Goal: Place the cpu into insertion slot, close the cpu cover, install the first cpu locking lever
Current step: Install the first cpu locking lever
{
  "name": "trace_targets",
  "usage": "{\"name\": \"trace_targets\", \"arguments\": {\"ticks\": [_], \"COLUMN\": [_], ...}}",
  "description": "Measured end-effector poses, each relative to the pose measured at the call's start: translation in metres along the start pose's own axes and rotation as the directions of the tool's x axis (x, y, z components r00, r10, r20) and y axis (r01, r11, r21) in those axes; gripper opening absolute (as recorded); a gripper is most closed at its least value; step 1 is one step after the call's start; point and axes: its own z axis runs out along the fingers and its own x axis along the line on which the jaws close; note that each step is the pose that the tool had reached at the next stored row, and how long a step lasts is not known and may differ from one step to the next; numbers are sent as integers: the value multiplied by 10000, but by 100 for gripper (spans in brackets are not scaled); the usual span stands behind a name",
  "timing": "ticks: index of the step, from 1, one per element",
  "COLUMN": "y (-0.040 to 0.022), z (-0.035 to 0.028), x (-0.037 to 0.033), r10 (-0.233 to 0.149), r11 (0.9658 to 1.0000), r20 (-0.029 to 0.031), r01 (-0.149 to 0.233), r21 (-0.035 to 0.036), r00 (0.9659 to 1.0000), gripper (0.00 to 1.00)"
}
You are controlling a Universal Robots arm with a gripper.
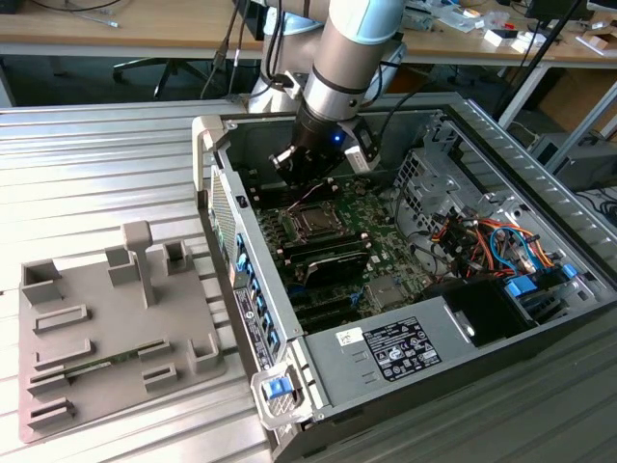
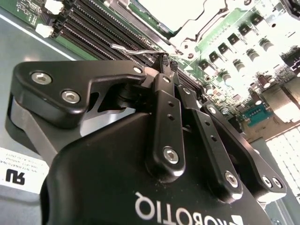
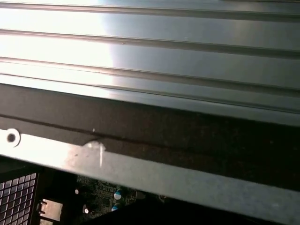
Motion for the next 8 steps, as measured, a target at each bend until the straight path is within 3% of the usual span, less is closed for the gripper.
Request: {"name": "trace_targets", "arguments": {"ticks": [8], "y": [-7], "z": [39], "x": [-28], "r10": [-2], "r11": [10000], "r20": [-2], "r01": [2], "r21": [12], "r00": [10000], "gripper": [11]}}
